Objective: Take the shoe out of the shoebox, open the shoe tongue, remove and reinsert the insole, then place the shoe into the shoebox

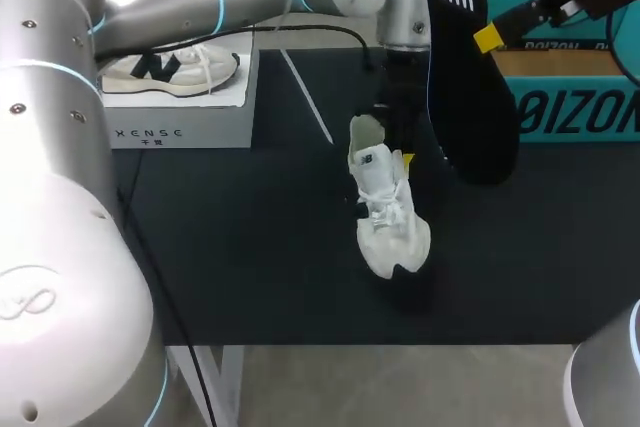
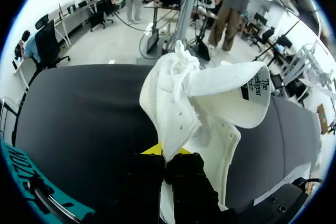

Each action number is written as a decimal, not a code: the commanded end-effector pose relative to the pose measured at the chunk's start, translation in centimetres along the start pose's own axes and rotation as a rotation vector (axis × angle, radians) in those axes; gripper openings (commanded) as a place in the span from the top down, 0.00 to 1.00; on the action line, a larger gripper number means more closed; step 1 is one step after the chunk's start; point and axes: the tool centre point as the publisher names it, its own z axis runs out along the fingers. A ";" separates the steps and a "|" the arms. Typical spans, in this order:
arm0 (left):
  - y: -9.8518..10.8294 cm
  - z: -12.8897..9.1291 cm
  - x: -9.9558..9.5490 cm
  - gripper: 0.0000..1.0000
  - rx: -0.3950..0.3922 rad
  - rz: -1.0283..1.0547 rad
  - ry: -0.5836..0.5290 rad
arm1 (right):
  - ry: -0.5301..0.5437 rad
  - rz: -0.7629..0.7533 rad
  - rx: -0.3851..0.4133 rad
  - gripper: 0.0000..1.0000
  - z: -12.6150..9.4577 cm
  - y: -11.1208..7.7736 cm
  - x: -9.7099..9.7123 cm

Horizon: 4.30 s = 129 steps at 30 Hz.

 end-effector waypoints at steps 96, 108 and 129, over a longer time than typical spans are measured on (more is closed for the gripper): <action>-2.4 -9.6 7.6 0.00 -0.276 0.265 -1.298 | 0.000 0.001 0.006 1.00 0.1 0.3 -0.1; -4.2 -11.8 8.4 0.00 -0.217 0.378 -1.342 | 0.000 0.001 0.006 1.00 0.1 0.3 -0.1; -5.9 -13.7 1.6 0.00 -0.228 0.426 -1.418 | 0.000 0.001 0.006 1.00 0.1 0.3 -0.1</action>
